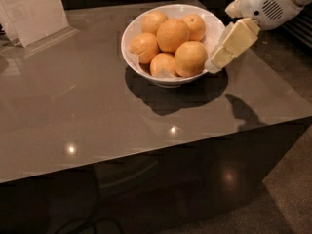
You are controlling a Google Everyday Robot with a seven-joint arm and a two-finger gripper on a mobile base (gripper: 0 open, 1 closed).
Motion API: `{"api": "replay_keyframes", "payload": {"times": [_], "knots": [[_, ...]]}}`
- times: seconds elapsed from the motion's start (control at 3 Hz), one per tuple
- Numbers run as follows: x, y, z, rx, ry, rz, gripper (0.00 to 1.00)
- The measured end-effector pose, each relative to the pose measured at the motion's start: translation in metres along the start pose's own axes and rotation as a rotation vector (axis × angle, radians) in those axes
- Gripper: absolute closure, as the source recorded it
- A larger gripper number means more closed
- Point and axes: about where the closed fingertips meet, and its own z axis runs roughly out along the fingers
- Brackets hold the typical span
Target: Pick orange from white bowl
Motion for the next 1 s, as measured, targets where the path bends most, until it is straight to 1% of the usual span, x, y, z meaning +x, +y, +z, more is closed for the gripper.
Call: {"api": "replay_keyframes", "payload": {"times": [0.33,0.67,1.0], "knots": [[-0.028,0.003,0.043,-0.123,-0.074,0.019,0.00],[-0.028,0.003,0.048,-0.134,-0.078,0.024,0.00],[-0.013,0.002,0.065,-0.154,-0.073,0.096,0.00]]}}
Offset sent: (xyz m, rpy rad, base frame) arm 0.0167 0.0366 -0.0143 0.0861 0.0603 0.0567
